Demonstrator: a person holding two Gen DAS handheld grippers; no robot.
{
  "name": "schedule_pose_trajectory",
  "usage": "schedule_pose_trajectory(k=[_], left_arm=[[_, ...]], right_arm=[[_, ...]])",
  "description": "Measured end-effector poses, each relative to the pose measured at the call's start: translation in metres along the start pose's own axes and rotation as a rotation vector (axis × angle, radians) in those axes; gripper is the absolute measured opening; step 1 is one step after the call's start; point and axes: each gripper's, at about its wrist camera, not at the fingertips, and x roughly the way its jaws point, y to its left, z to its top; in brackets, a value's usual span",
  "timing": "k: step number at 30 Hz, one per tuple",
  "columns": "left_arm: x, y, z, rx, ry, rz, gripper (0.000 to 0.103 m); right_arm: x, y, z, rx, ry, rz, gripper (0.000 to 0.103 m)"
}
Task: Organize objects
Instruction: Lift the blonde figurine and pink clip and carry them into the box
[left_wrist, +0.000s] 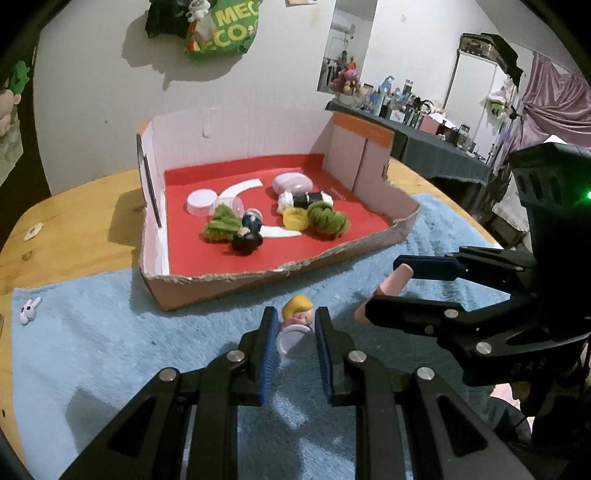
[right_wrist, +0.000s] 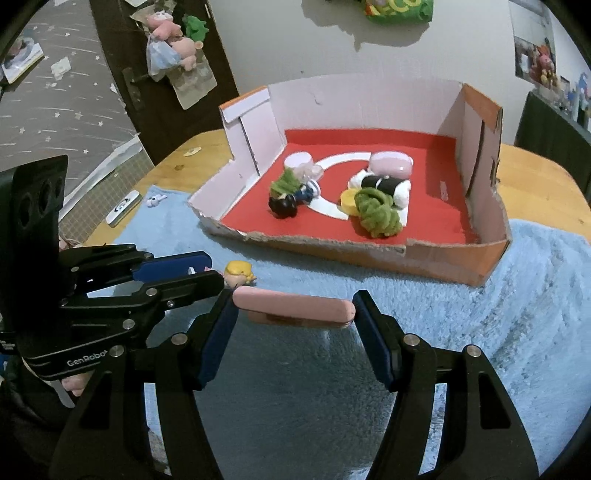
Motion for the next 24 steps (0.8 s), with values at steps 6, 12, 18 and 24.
schedule_pose_trajectory(k=[6, 12, 18, 24], left_arm=[[-0.016, -0.004, 0.007, 0.007, -0.040, -0.010, 0.021], [-0.031, -0.008, 0.020, 0.020, -0.089, -0.012, 0.021], [-0.031, -0.009, 0.034, 0.033, -0.107, -0.012, 0.021], [-0.019, -0.004, 0.046, 0.027, -0.100, -0.016, 0.021]], right_arm=[[-0.009, 0.007, 0.006, -0.018, -0.021, 0.001, 0.063], [-0.017, 0.010, 0.013, -0.031, -0.041, 0.003, 0.063], [-0.022, 0.009, 0.024, -0.037, -0.060, 0.002, 0.063], [-0.019, -0.001, 0.040, -0.030, -0.068, -0.010, 0.063]])
